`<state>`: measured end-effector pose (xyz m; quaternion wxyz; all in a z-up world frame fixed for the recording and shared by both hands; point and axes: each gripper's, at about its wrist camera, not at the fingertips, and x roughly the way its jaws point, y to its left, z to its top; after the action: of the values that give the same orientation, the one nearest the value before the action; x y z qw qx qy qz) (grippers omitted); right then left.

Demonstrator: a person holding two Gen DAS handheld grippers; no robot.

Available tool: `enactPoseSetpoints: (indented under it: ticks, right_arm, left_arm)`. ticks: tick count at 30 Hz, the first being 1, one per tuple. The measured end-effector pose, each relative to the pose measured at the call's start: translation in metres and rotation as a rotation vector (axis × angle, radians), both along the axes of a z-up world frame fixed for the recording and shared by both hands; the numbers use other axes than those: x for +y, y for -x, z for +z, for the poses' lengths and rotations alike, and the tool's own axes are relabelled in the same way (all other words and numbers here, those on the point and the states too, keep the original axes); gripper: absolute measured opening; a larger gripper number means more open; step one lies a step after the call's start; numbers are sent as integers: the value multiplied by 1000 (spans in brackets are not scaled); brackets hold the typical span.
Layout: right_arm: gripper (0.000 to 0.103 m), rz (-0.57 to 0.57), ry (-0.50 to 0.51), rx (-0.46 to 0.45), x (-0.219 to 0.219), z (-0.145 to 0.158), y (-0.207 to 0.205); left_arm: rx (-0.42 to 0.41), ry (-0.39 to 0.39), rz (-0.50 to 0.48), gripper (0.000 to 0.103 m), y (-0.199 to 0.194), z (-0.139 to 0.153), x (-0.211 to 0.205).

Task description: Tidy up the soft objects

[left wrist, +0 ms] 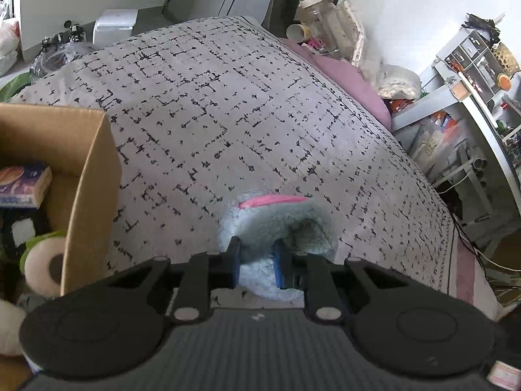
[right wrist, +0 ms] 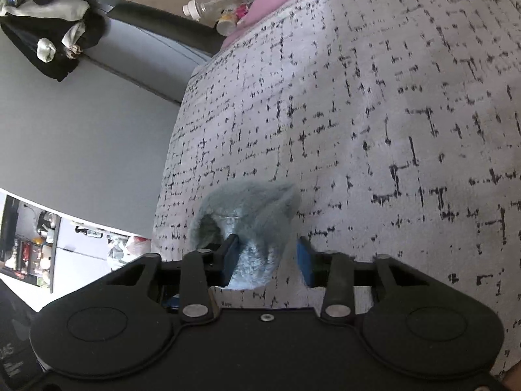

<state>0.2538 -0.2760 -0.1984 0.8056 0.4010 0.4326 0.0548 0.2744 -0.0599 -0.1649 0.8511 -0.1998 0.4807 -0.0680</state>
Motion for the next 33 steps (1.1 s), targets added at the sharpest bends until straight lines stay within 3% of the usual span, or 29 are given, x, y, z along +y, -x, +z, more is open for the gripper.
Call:
enactPoseSetpoints:
  ticks: [4, 13, 33]
  right_arm:
    - [15, 45, 20, -40, 4, 11, 8]
    - [14, 96, 42, -133, 9, 42, 24]
    - [14, 209, 33, -290, 35, 79, 47]
  left_arm:
    - [-10, -18, 2, 18, 9, 9, 1]
    - [-57, -25, 31, 18, 31, 37, 9]
    - [-140, -24, 113, 18, 72, 82, 42]
